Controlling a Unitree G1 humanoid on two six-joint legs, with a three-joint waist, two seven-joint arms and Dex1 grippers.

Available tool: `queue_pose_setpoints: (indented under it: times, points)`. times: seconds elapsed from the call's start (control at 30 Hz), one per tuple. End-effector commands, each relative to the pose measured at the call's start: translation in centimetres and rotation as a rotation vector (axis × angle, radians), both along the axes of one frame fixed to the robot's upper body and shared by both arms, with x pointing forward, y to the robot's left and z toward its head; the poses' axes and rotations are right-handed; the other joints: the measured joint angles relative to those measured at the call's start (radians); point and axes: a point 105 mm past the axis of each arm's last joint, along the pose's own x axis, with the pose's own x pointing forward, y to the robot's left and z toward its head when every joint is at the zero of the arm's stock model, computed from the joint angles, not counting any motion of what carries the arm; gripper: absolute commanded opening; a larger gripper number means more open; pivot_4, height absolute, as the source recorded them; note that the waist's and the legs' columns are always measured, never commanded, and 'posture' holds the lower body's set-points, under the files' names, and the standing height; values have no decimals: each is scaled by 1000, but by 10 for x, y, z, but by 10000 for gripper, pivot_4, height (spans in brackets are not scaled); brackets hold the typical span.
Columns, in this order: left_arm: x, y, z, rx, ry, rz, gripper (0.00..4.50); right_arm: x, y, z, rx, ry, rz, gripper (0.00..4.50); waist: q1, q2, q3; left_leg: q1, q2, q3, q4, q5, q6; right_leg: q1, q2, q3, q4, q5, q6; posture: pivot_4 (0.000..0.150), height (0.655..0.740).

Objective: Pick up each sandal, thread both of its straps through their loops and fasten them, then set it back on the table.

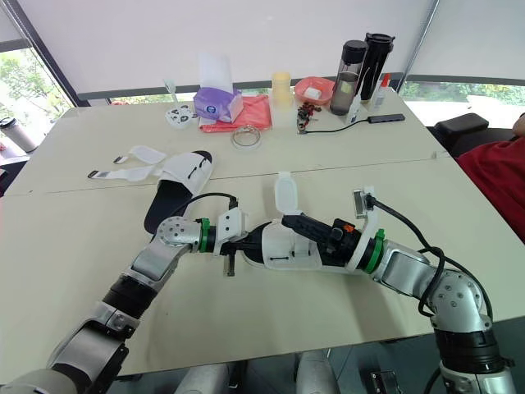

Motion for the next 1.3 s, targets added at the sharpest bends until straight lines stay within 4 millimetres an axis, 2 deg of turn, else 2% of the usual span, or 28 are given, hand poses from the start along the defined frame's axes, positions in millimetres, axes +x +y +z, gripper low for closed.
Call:
queue_pose_setpoints:
  times: [0.03, 0.13, 0.17, 0.3, 0.4, 0.5, 0.6, 0.67, 0.83, 1.07, 1.17, 1.3]
  points:
    - [-1, 3, -4, 15, 1, 13, 0, 1, -8, 10, 9, -54, -32, 25506, 0, 0, 0, 0, 0, 0, 0, 0, 0, 0, 0, 0, 0, 0, 0, 1500, 7400]
    - [0, 4, -4, 16, 2, 14, 0, 4, -12, 12, -42, -89, -62, 41670, 0, 0, 0, 0, 0, 0, 0, 0, 0, 0, 0, 0, 0, 0, 0, 1500, 7400]
    - [0, 4, -4, 15, 2, 15, 0, 4, -13, 15, -50, -110, -63, 44368, 0, 0, 0, 0, 0, 0, 0, 0, 0, 0, 0, 0, 0, 0, 0, 1500, 7400]
    - [0, 3, -4, 12, 3, 17, 0, 7, -19, 31, -112, -228, -88, 44368, 0, 0, 0, 0, 0, 0, 0, 0, 0, 0, 0, 0, 0, 0, 0, 1500, 7400]
    - [0, 3, -4, 12, 3, 17, 0, 19, -24, 31, -293, -345, -130, 44368, 0, 0, 0, 0, 0, 1, 0, 0, 0, 0, 0, 0, 0, 0, 0, 1500, 7400]
    - [0, 2, -4, 13, 3, 14, 0, 31, -28, 32, -345, -372, -155, 44368, 0, 0, 0, 0, 0, 1, 0, 0, 0, 0, 0, 0, 0, 0, 0, 1500, 7400]
    - [0, 2, -8, 48, -8, -1, 0, 61, -38, 17, -523, -342, -206, 44368, -1, 0, 0, 0, 0, 1, 0, 0, 0, 0, 0, 0, 0, 0, 0, 1500, 7400]
    - [-1, 2, -11, 75, -14, -10, 0, 70, -41, 5, -611, -312, -191, 44368, 0, 0, 0, 0, 0, 2, 1, 0, 0, 0, 0, 0, 0, 0, 0, 1500, 7400]
    - [0, 2, -12, 103, -36, -23, 0, 82, -33, 10, -543, -235, -138, 44368, -1, 1, 0, 0, 0, 1, 0, 0, 0, -1, 0, 0, 0, 2, 3, 1500, 7400]
    - [-1, 0, -10, 89, -37, -17, 0, 85, -27, 19, -468, -188, -112, 44368, 0, 1, 0, 0, 0, 1, 0, 0, 0, -1, 0, 0, 0, 2, 3, 1500, 7400]
    - [-1, 0, -10, 81, -39, -14, 0, 82, -25, 14, -467, -157, -80, 35640, -1, 1, 0, 0, 0, 1, 0, 0, 0, -1, 0, 0, 1, 2, 4, 1500, 7400]
    - [-1, -1, -9, 77, -41, -11, 0, 79, -24, 11, -476, -139, -58, 14371, 0, 1, 0, 0, 0, 1, 0, 0, 0, -1, 0, 0, 1, 2, 4, 1500, 7400]
